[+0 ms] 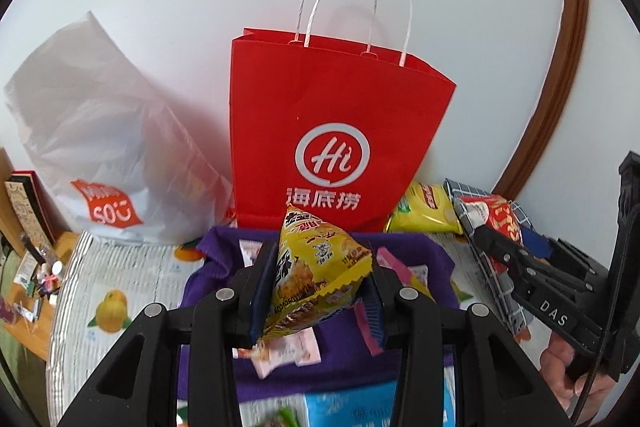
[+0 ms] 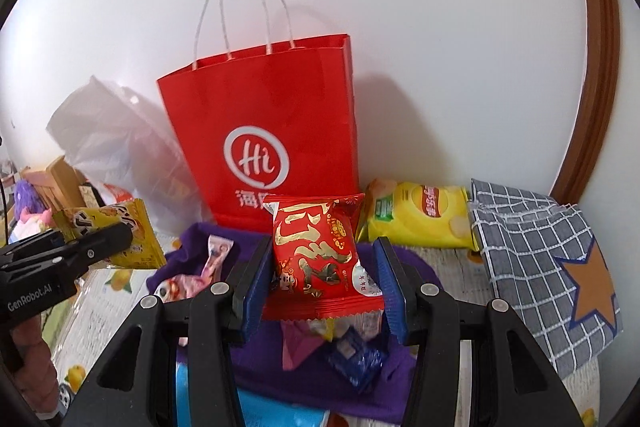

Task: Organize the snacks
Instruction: 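Carry the red packet and yellow chip bag over the purple towel with both tools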

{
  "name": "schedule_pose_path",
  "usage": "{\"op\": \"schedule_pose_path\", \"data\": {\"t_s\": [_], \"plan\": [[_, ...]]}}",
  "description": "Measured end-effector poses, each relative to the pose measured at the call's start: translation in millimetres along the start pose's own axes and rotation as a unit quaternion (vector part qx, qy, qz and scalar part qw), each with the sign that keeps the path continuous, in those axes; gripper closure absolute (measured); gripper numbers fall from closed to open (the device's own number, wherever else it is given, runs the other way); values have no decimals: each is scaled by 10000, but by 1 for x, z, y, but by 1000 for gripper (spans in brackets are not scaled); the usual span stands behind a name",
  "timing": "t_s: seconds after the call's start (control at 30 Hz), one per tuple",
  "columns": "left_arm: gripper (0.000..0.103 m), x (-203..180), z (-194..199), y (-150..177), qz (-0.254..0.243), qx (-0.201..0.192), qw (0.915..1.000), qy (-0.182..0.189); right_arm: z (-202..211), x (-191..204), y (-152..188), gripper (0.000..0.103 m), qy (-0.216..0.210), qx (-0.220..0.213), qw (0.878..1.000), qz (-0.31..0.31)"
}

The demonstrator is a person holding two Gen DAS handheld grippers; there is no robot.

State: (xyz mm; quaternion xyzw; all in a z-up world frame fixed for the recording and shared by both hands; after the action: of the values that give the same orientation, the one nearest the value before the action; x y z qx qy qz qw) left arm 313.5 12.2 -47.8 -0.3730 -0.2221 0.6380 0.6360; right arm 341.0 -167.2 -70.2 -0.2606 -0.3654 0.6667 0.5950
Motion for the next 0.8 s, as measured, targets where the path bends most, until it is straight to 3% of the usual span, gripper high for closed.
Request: {"op": "schedule_pose_path", "data": {"t_s": [0.1, 0.4, 0.8], "plan": [[66, 3, -15, 0, -30, 75, 10000, -19, -19, -6, 4, 54, 114, 273, 9995, 60], [66, 35, -35, 4, 254, 469, 9981, -311, -39, -22, 12, 54, 193, 460, 9987, 55], [66, 66, -37, 2, 569, 537, 9956, -520, -51, -29, 20, 54, 163, 660, 9977, 41]]}}
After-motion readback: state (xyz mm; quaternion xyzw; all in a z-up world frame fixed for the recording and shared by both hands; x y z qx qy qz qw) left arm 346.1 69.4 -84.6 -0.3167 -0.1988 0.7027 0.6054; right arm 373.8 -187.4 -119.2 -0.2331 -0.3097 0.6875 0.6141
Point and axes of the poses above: each gripper's, at about its wrist camera, not at the fingertips, and z roughly against the way its jaws point, x to its left, y to its underside, the point moved 5 cm from there along -z, roughly the way its jaws point, and after that the axes turned 3 degrees about y, right-handed, at the moved point
